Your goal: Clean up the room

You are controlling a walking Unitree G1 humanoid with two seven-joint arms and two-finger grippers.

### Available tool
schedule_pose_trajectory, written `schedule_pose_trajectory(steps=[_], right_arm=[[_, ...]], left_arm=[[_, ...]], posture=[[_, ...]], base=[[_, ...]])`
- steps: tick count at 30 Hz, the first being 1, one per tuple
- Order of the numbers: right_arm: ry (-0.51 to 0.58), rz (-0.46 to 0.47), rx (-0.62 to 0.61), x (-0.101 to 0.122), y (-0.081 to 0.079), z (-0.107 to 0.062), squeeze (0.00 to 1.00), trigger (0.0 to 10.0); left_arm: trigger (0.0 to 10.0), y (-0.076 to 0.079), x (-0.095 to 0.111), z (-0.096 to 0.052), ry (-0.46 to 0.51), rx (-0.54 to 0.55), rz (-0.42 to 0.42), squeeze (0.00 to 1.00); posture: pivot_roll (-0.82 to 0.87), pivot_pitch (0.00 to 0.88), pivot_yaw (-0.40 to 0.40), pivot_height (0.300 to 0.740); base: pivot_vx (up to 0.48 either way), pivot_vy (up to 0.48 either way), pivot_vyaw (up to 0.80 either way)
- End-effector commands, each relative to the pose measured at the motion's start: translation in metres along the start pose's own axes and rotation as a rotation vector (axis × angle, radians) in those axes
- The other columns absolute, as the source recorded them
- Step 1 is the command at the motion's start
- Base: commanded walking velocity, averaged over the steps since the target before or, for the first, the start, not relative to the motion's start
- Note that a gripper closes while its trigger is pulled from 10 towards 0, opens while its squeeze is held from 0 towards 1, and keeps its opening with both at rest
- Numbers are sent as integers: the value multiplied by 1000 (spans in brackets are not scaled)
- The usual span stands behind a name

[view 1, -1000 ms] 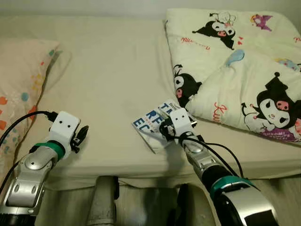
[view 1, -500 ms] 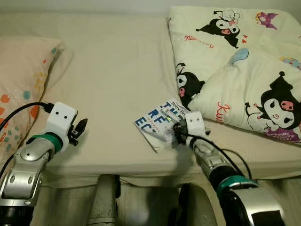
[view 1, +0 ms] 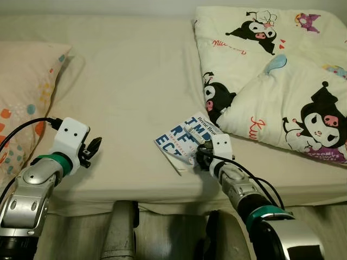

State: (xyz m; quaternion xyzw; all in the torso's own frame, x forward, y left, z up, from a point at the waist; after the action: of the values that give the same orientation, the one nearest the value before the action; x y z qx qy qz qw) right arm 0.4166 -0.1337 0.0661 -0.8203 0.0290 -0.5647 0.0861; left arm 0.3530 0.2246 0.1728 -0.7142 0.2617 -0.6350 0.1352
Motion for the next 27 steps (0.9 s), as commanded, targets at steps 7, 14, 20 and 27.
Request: schedule_pose_trajectory(steps=[7,14,20,27], right_arm=[[-76,41,8,-25,1,-4,0,0],[-65,110,-13,-27,4,-5,0,0],[-50,143,-25,-24,8,-5,0,0],[-9,176,-11,-20,8,-5,0,0]], left_arm=[[10000,6,-7,-3,-30,-20,-1,0],[10000,14,-8,1,-29,-51,7,0],[10000,19,-10,7,-30,-64,7,0],[10000,39,-20,17,-43,-85,-14,0]], posture=[[374,283,57,597],[355,260,76,597],[328,240,78,597],[252,178,55,597]], base=[[0,0,0],[0,0,0],[0,0,0],[0,0,0]])
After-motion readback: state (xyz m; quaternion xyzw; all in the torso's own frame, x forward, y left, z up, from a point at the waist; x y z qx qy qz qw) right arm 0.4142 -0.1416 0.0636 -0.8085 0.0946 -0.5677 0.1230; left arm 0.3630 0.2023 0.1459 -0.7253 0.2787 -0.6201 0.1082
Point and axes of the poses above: a point about 5 cm out from each wrist's last joint towards the gripper, its own z axis pointing out of the wrist towards the gripper, its own x axis along the axis of the wrist's last joint, y = z × x, the point moved 5 cm from there along z, pointing out of the wrist towards the gripper, and after that the axes turned 12 degrees about z, right-handed, at the moved point
